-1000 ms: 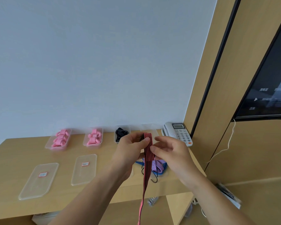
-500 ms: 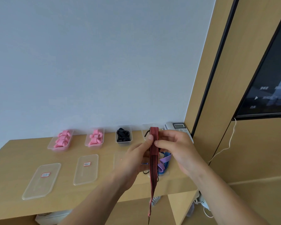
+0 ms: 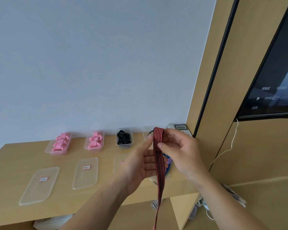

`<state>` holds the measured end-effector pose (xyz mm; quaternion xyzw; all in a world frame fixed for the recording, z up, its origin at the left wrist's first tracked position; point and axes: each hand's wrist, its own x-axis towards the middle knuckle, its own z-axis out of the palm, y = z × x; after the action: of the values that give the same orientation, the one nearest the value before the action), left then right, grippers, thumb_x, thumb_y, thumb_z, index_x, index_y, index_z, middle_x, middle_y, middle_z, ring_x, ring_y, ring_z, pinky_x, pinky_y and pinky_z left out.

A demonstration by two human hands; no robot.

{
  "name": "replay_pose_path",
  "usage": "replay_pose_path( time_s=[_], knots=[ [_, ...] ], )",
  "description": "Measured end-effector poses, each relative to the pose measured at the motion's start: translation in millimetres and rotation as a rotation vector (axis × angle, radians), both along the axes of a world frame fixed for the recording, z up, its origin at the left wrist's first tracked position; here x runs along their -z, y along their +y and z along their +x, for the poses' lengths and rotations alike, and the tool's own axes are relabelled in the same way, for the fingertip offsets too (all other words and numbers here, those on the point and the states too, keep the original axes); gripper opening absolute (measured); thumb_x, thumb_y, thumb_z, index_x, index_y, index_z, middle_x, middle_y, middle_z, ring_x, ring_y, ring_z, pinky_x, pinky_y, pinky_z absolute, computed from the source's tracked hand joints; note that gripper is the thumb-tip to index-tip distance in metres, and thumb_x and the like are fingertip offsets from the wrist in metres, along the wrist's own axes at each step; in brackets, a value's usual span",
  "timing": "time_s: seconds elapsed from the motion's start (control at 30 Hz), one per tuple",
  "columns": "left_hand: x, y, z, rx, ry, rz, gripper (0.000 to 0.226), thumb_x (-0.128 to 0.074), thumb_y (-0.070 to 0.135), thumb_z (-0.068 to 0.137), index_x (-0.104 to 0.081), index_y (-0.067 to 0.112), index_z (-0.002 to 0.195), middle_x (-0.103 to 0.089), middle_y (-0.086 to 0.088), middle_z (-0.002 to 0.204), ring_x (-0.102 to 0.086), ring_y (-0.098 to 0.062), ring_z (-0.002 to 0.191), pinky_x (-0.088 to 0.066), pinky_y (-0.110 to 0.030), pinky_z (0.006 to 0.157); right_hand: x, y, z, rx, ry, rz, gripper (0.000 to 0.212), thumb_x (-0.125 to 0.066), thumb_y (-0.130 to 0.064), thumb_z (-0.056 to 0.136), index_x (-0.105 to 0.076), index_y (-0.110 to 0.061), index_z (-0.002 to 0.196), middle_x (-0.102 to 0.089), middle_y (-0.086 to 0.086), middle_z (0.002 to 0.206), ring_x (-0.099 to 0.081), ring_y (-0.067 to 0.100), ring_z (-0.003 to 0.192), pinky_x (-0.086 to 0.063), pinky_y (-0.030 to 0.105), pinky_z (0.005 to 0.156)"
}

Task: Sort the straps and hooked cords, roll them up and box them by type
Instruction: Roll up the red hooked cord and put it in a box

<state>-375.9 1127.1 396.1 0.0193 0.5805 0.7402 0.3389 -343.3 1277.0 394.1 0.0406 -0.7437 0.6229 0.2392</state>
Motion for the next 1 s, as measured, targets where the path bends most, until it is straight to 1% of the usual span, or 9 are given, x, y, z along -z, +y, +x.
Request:
replay_pose_path(
  time_s=[0.17, 0.27, 0.33, 0.43, 0.53, 0.6, 0.7, 0.77, 1.0],
  knots=[
    [-3, -5, -1, -0.015, 0.006, 0.044, 0.064, -0.058, 0.057, 0.092, -0.073, -0.003, 0.112, -0.074, -0.023, 0.107, -0.074, -0.032, 0.095, -0.059, -0.041, 0.087, 7, -1, 3, 0.02, 0.076, 0.051, 0.042, -0.075, 0.006, 0.083, -0.071, -0.03, 0.105, -0.076, -0.004, 0.103, -0.072, 0.019, 0.103, -0.056, 0.041, 0.094],
    [-4, -8, -2, -0.006, 0.009, 0.083, 0.057, -0.059, 0.053, 0.092, -0.077, 0.0, 0.105, -0.073, -0.023, 0.107, -0.074, -0.031, 0.093, -0.06, -0.041, 0.085, 9, 1, 5, 0.028, 0.096, 0.099, 0.046, -0.076, 0.004, 0.082, -0.071, -0.036, 0.105, -0.076, -0.008, 0.103, -0.072, 0.018, 0.103, -0.056, 0.04, 0.093],
    [-5, -11, -4, -0.002, -0.009, 0.114, 0.059, -0.059, 0.053, 0.094, -0.074, -0.002, 0.108, -0.073, -0.024, 0.107, -0.074, -0.033, 0.091, -0.059, -0.042, 0.086, 10, 1, 6, 0.027, 0.109, 0.134, 0.051, -0.077, 0.004, 0.081, -0.071, -0.041, 0.106, -0.076, -0.01, 0.103, -0.072, 0.016, 0.102, -0.057, 0.039, 0.091],
    [-7, -14, -8, -0.009, -0.009, 0.139, 0.057, -0.059, 0.05, 0.096, -0.073, -0.003, 0.109, -0.073, -0.024, 0.107, -0.074, -0.035, 0.089, -0.061, -0.042, 0.083, 15, 1, 7, 0.041, 0.145, 0.219, 0.046, -0.076, 0.007, 0.08, -0.073, -0.031, 0.105, -0.076, -0.011, 0.101, -0.072, 0.018, 0.098, -0.059, 0.043, 0.085],
    [-7, -14, -10, -0.025, 0.027, 0.111, 0.042, -0.062, 0.039, 0.095, -0.073, 0.0, 0.106, -0.073, -0.021, 0.101, -0.072, -0.032, 0.086, -0.061, -0.041, 0.082, 21, 0, 6, 0.074, 0.197, 0.317, 0.047, -0.072, 0.01, 0.077, -0.074, -0.026, 0.107, -0.075, -0.014, 0.103, -0.072, 0.023, 0.087, -0.06, 0.046, 0.08],
    [-7, -14, -12, -0.039, 0.022, 0.108, 0.037, -0.063, 0.034, 0.095, -0.072, 0.0, 0.106, -0.072, -0.022, 0.102, -0.069, -0.034, 0.093, -0.057, -0.045, 0.09, 22, -1, 5, 0.097, 0.257, 0.395, 0.046, -0.07, 0.011, 0.074, -0.075, -0.022, 0.106, -0.074, -0.016, 0.104, -0.072, 0.025, 0.085, -0.06, 0.042, 0.079],
    [-6, -15, -15, -0.043, 0.011, 0.106, 0.032, -0.063, 0.029, 0.096, -0.071, 0.0, 0.107, -0.069, -0.023, 0.1, -0.066, -0.037, 0.096, -0.05, -0.054, 0.104, 24, -1, 7, 0.137, 0.347, 0.513, 0.046, -0.07, 0.018, 0.066, -0.076, -0.012, 0.1, -0.073, -0.017, 0.109, -0.071, 0.007, 0.097, -0.058, 0.024, 0.086],
    [-5, -15, -16, -0.035, 0.025, 0.095, 0.028, -0.063, 0.024, 0.096, -0.071, -0.001, 0.107, -0.069, -0.023, 0.097, -0.069, -0.035, 0.089, -0.052, -0.052, 0.1, 27, -1, 6, 0.164, 0.371, 0.571, 0.045, -0.072, 0.02, 0.063, -0.075, -0.009, 0.097, -0.071, -0.017, 0.11, -0.069, 0.004, 0.099, -0.056, 0.019, 0.086],
    [1, -18, -23, -0.055, 0.155, 0.068, 0.021, -0.066, 0.015, 0.095, -0.073, -0.002, 0.104, -0.069, -0.021, 0.092, -0.068, -0.032, 0.082, -0.058, -0.045, 0.081, 32, -4, 7, 0.161, 0.411, 0.617, 0.039, -0.064, 0.018, 0.069, -0.079, -0.009, 0.094, -0.074, -0.007, 0.111, -0.067, 0.004, 0.11, -0.055, 0.025, 0.094]
  ],
)
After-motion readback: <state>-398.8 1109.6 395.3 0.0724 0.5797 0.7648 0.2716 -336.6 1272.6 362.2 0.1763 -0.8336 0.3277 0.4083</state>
